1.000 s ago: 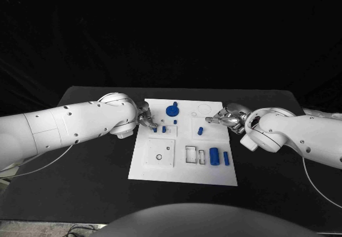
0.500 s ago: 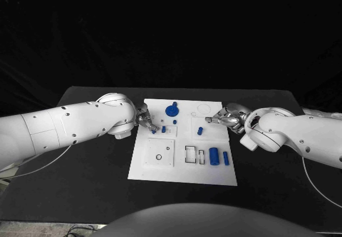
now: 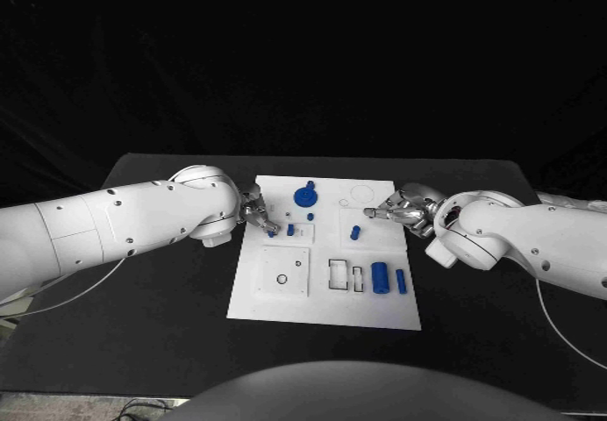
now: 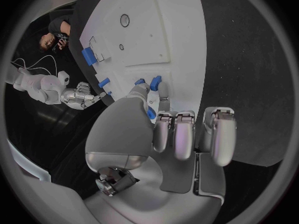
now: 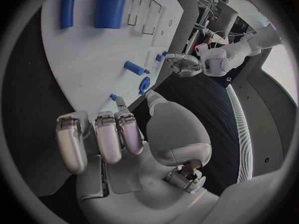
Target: Assemble the parts on the task board
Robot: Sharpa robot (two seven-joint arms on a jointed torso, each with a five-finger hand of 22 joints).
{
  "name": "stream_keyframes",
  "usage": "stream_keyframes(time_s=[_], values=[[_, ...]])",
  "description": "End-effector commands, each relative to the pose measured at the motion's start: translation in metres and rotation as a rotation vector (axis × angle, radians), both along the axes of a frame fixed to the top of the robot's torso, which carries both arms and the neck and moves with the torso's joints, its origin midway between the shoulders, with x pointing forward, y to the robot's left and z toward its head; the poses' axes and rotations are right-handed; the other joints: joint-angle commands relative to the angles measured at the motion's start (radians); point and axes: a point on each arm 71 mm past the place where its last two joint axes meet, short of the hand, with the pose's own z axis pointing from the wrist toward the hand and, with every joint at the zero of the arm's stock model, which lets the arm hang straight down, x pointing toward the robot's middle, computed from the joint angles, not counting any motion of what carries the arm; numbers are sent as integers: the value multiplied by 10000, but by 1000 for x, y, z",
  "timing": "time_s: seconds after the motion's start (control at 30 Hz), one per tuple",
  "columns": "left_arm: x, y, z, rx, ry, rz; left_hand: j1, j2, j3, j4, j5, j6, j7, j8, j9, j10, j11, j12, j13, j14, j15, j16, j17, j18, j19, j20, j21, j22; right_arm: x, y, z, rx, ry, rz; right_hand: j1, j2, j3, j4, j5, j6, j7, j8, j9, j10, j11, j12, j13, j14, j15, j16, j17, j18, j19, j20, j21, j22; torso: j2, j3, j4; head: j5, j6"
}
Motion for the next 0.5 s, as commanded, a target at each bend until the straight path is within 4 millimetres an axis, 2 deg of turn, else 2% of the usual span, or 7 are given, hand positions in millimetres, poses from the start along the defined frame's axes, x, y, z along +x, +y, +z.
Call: stream_keyframes(time_s=[0.03, 0.2, 0.5], values=[[0, -2, 1, -148, -112, -80, 71, 56, 76, 5, 21, 35, -40, -17, -10, 1023, -36, -54, 2632, 1025, -6, 26, 2633, -75, 1016, 19, 24, 2634, 0, 1, 0, -25, -11, 174, 7, 95, -82, 6, 56, -48, 193, 35, 17, 1045, 63, 67, 2634, 1061, 78, 63, 2635, -142, 1029, 82, 46, 2631, 6, -3, -6, 1, 2], [0, -2, 1, -236, -129, -59, -10, 66, 50, 33, 4, 23, -9, -26, -25, 1023, -19, -54, 2632, 1025, -9, 26, 2633, -75, 1016, 16, 24, 2634, 0, 1, 0, -34, 0, 169, 7, 95, -82, 6, 56, -48, 193, 35, 17, 1045, 63, 67, 2634, 1061, 78, 63, 2635, -142, 1029, 82, 46, 2631, 5, 0, 1, -20, 5], [0, -1, 1, -471, -57, -26, -1248, 53, -458, 50, -10, 30, 89, -32, -106, 1023, 79, -54, 2632, 1025, 0, 26, 2633, -75, 1016, 12, 24, 2634, 0, 1, -1, -36, -1, 168, 7, 95, -82, 6, 56, -48, 193, 35, 17, 1045, 63, 67, 2634, 1061, 78, 63, 2635, -142, 1029, 82, 46, 2631, 7, -2, 1, -45, 17]])
